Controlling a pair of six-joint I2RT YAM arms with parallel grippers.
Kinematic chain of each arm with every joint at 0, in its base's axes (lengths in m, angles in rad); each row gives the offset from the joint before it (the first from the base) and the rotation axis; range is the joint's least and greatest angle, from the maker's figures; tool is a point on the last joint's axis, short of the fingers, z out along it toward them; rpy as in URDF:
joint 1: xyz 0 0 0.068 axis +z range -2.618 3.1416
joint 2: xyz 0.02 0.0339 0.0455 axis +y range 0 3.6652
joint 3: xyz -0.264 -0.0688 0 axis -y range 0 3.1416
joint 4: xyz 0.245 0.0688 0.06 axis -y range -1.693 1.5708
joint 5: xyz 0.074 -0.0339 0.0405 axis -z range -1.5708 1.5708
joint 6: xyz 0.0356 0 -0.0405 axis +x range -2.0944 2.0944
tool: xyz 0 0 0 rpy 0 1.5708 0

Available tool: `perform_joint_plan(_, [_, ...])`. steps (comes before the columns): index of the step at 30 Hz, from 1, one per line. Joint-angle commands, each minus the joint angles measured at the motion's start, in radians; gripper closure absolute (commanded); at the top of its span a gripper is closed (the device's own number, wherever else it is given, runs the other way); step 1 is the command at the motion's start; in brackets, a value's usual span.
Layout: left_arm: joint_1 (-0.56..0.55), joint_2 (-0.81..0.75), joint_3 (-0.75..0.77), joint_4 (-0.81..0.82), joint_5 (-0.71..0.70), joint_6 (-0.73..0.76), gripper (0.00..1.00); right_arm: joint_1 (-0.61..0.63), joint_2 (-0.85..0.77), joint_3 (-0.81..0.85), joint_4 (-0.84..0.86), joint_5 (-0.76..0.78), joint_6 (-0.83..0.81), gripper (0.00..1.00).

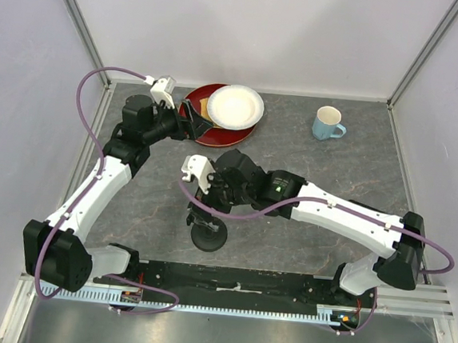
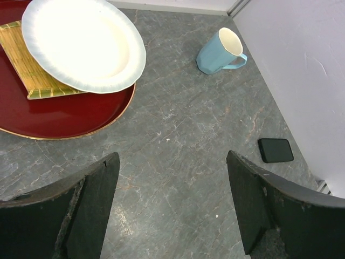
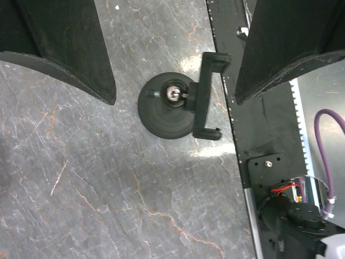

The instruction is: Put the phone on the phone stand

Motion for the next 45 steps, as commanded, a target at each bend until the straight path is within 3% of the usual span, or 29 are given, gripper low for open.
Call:
perform_joint_plan(1, [0.011, 0.001, 0.042, 0.004, -0.015, 0.017, 0.14, 0.057, 0.002, 0.063, -0.024, 0.061, 0.045, 0.02])
perform_joint_plan(9, [0.026, 0.011, 0.045, 0.004, 0.002, 0.003, 0.14, 0.075, 0.149, 0.145, -0.173, 0.176, 0.022, 0.02])
perform_joint_plan(16, [0.030, 0.008, 0.045, 0.005, 0.011, -0.004, 0.14, 0.075, 0.149, 0.134, -0.190, 0.185, -0.051, 0.04])
perform_joint_plan(19, [0.028, 0.008, 0.045, 0.005, 0.013, -0.006, 0.14, 0.075, 0.149, 0.132, -0.200, 0.158, -0.111, 0.28])
perform_joint_plan(20, [0.029, 0.010, 0.045, 0.005, 0.013, -0.007, 0.14, 0.074, 0.147, 0.137, -0.206, 0.158, -0.125, 0.41])
perform_joint_plan(22, [0.030, 0.010, 0.045, 0.007, 0.021, -0.010, 0.14, 0.071, 0.137, 0.135, -0.205, 0.147, -0.177, 0.51])
perform_joint_plan(23, [0.030, 0.013, 0.044, 0.010, 0.025, -0.012, 0.14, 0.068, 0.123, 0.129, -0.197, 0.142, -0.203, 0.62])
perform_joint_plan(28, [0.028, 0.030, 0.042, 0.039, 0.099, -0.035, 0.14, 0.017, 0.013, 0.007, -0.070, 0.138, -0.347, 0.83])
perform_joint_plan(30, [0.028, 0.048, 0.044, 0.059, 0.154, -0.050, 0.14, -0.020, -0.062, -0.056, -0.010, 0.125, -0.396, 0.99])
perform_joint_plan(37, [0.023, 0.151, 0.068, 0.109, 0.347, -0.119, 0.15, -0.213, -0.287, -0.271, 0.182, 0.018, -0.446, 1.00])
perform_joint_plan(42, [-0.012, 0.252, 0.122, 0.083, 0.470, -0.142, 0.13, -0.305, -0.256, -0.300, 0.180, -0.080, -0.470, 1.00])
perform_joint_plan(45, [-0.046, 0.307, 0.163, -0.010, 0.470, -0.112, 0.14, -0.342, -0.204, -0.288, 0.180, -0.071, -0.458, 0.93])
